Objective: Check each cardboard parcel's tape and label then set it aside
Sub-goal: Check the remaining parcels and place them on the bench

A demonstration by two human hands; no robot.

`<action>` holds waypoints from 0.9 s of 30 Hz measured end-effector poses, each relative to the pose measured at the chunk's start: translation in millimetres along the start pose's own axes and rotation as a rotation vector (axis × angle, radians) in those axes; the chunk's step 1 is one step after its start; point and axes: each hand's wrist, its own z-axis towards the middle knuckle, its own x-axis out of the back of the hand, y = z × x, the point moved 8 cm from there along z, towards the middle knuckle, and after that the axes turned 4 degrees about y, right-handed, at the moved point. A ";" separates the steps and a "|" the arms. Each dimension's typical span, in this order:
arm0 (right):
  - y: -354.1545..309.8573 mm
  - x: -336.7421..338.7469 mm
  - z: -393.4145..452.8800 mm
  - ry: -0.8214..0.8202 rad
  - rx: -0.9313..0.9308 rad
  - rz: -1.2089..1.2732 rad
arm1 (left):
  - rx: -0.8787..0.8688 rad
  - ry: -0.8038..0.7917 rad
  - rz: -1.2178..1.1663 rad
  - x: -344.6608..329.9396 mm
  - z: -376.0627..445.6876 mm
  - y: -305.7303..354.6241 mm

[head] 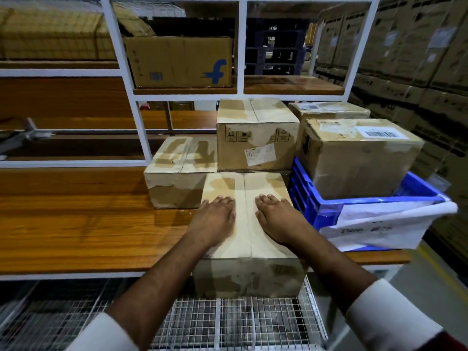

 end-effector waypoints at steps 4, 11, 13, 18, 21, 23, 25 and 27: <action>11.5 0.4 -33.6 0.037 -0.055 0.025 | 0.062 0.017 -0.086 -1.4 -30.8 -31.2; 9.1 5.1 -35.8 0.040 -0.057 0.011 | 0.046 0.081 -0.050 7.7 -33.7 -24.4; -7.8 7.9 -40.4 0.029 0.016 0.016 | -0.025 0.061 -0.029 9.4 -37.4 -8.0; -40.6 -6.8 -63.3 0.062 0.106 -0.007 | -0.162 0.021 -0.095 -2.2 -59.9 31.6; -38.2 -6.9 -61.8 0.075 0.122 0.008 | -0.162 0.033 -0.083 0.2 -60.2 29.2; -31.0 -4.9 -63.8 0.078 0.095 0.027 | -0.119 0.008 -0.078 -1.0 -61.2 20.2; -10.2 -6.1 -70.7 0.083 -0.046 0.060 | 0.011 0.004 -0.090 -3.2 -63.7 -0.2; 14.6 -10.7 -81.0 0.078 -0.248 0.201 | 0.179 0.003 -0.262 -9.9 -68.2 -24.5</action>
